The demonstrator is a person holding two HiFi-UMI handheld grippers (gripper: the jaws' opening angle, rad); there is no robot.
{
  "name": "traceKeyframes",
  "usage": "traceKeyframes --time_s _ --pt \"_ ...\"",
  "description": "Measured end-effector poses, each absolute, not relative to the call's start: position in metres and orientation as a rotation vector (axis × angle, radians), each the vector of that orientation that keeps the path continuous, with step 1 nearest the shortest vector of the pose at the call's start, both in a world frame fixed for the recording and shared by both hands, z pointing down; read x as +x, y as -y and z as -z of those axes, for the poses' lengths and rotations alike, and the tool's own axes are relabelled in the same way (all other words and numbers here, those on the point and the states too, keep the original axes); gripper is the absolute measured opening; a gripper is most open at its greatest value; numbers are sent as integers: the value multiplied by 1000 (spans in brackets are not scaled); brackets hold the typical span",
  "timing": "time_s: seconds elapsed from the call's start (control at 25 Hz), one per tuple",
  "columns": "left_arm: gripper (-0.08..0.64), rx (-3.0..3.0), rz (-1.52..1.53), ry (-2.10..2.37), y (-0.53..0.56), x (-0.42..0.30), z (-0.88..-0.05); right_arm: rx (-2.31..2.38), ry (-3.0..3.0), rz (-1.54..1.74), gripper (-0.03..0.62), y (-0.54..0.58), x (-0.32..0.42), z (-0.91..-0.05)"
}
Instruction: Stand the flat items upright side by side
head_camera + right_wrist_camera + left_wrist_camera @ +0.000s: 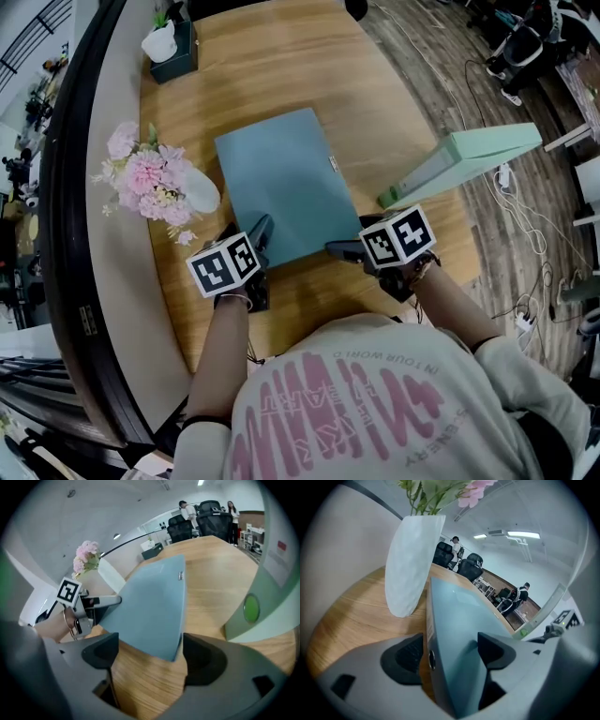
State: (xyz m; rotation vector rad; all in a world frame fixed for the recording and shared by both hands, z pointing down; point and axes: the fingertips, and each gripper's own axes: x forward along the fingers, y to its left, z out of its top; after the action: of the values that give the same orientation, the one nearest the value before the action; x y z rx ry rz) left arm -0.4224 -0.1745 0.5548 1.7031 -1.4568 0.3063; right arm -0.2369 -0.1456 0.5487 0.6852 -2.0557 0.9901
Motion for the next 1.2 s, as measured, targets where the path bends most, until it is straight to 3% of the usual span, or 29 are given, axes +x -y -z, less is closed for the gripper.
traceKeyframes --time_s 0.28,0.48,0.8,1.2 --pt "373 1726 -309 1389 178 -417 -557 781 2029 -941 453 194 -259 -555" --pt "342 1727 -288 1376 180 -411 -557 786 2046 -1011 520 204 -264 -567" --pt "339 1694 -290 1461 166 -403 -555 810 2053 -1007 522 192 -260 -566" --pt "367 1712 -456 1265 90 -381 -557 793 2120 -951 514 117 -243 -562"
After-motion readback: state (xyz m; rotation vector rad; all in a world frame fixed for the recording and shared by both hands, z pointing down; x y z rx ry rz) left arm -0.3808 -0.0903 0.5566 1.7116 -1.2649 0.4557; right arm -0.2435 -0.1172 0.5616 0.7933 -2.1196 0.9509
